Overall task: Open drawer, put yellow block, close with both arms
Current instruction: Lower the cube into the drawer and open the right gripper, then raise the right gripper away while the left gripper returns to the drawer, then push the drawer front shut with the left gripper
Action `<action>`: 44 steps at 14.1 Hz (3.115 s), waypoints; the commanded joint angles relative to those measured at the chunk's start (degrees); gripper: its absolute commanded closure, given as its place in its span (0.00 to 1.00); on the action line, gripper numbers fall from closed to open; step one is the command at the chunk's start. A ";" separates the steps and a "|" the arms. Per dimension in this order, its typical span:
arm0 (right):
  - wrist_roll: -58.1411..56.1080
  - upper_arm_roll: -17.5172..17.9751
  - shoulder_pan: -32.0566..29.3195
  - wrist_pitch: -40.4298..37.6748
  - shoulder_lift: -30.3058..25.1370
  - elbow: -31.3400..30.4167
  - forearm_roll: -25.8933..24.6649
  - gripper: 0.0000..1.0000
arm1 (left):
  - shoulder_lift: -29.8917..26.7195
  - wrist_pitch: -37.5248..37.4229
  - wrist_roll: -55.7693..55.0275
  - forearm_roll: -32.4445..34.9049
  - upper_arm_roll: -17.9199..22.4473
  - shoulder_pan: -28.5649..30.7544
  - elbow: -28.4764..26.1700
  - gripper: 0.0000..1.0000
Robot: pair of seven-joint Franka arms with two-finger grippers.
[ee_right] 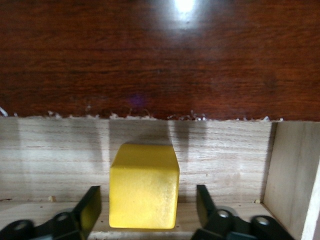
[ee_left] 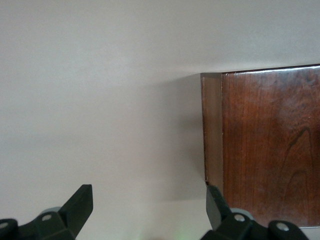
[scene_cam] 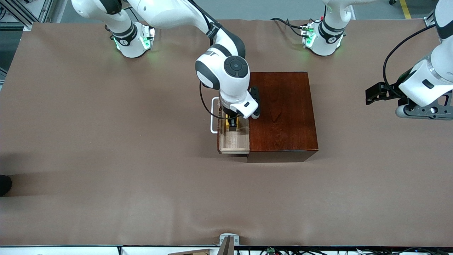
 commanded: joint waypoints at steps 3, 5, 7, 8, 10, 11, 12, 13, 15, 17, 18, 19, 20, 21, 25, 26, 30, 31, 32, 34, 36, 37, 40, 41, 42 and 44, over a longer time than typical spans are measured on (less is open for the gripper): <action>1.75 -0.17 0.18 -0.73 0.04 1.57 -0.37 0.00 | -0.59 0.63 -0.46 0.58 -0.23 -0.11 -0.50 0.00; 3.59 -0.17 0.62 -0.90 -0.39 1.83 -0.29 0.00 | -0.51 0.63 -0.46 0.58 -0.32 -0.11 -0.50 0.00; 3.95 -0.08 0.88 -1.08 -1.80 1.83 -0.02 0.00 | -0.59 0.63 -0.46 0.58 -0.32 -0.11 -0.50 0.00; 3.69 -0.08 0.54 -1.52 -2.94 1.74 -0.02 0.00 | -0.51 0.63 -0.46 0.49 -0.32 -0.11 -0.50 0.00; 3.95 -0.08 0.10 -4.41 -5.22 1.74 0.50 0.00 | -0.51 0.63 -0.72 -0.12 -0.32 -0.03 -0.50 0.00; 3.95 -0.35 -0.26 -4.68 -6.01 1.57 0.51 0.00 | -0.51 0.63 -0.72 -0.30 -0.32 -0.03 -0.50 0.00; 4.04 -0.44 -0.96 -5.38 -6.89 1.39 0.51 0.00 | -0.42 0.63 -0.72 -0.30 -0.32 -0.20 -0.41 0.00; 4.13 -0.52 -2.27 -6.52 -7.68 1.39 0.51 0.00 | -0.33 0.63 -0.81 -0.30 -0.41 -0.20 -0.33 0.00; 4.13 -0.44 -5.51 -7.06 -8.66 1.30 0.59 0.00 | -0.24 0.72 -0.81 -0.39 -0.32 -0.73 -0.15 0.00; 4.13 -0.44 -8.86 -7.93 -10.58 1.04 0.86 0.00 | -0.15 0.81 -0.81 -1.17 -0.49 -1.86 0.03 0.00; 4.13 -0.44 -10.61 -10.02 -11.64 1.04 0.86 0.00 | -0.07 0.98 -0.72 -1.61 -0.49 -2.65 0.03 0.00; 4.04 -0.44 -12.20 -11.26 -13.21 1.04 0.86 0.00 | 0.28 0.98 -0.81 -1.62 -0.58 -4.05 0.11 0.00; 4.13 -0.44 -13.95 -12.67 -14.88 1.04 0.86 0.00 | 0.55 1.07 -0.72 -1.62 -0.76 -5.98 0.11 0.00; 4.13 -0.44 -15.54 -14.16 -16.20 1.04 0.86 0.00 | 1.24 1.07 -0.81 -1.70 -0.84 -8.00 0.20 0.00; 4.13 -0.44 -22.57 -15.67 -19.90 -0.80 1.12 0.00 | 3.09 2.74 -0.81 -1.35 -0.85 -20.38 0.47 0.00; 4.21 -0.44 -24.76 -15.84 -20.61 -1.42 1.21 0.00 | 3.88 3.79 -0.64 -1.00 -0.76 -23.63 0.55 0.00; 4.21 -0.52 -32.32 -19.79 -23.95 -3.62 2.53 0.00 | 9.31 9.15 1.29 -0.83 -0.76 -36.55 3.96 0.00; 4.30 -0.52 -33.99 -21.11 -24.30 -3.88 2.53 0.00 | 11.95 10.03 4.35 -0.83 -0.76 -39.28 6.33 0.00; 4.74 -0.52 -35.75 -21.90 -24.91 -4.32 2.53 0.00 | 14.67 12.47 10.55 -0.83 -0.76 -41.57 8.18 0.00; 5.96 -0.52 -38.39 -22.35 -26.41 -5.63 2.53 0.00 | 19.60 20.37 21.39 -0.91 -0.67 -44.92 10.22 0.00; 10.16 -0.52 -41.03 -22.88 -29.03 -8.70 3.05 0.00 | 23.73 27.67 25.45 -1.09 -1.11 -46.60 10.40 0.00; 13.67 -0.52 -42.35 -22.70 -31.14 -11.67 4.01 0.00 | 25.58 30.84 28.25 -1.09 -1.11 -47.56 10.66 0.00; 21.68 -0.61 -44.82 -22.79 -36.85 -18.72 4.81 0.00 | 30.68 37.18 38.89 -1.00 -0.76 -47.84 11.98 0.00; 25.01 -0.61 -44.91 -22.88 -38.70 -20.56 4.81 0.00 | 31.74 38.33 39.18 -1.09 -0.76 -47.75 11.89 0.00; 28.96 -0.52 -45.08 -23.05 -39.50 -21.28 4.90 0.00 | 32.27 38.60 39.27 -1.00 -0.32 -47.75 11.89 0.00; 31.72 -0.44 -47.62 -23.75 -39.51 -21.11 5.34 0.00 | 33.15 38.43 39.97 -0.65 0.03 -47.40 11.45 0.00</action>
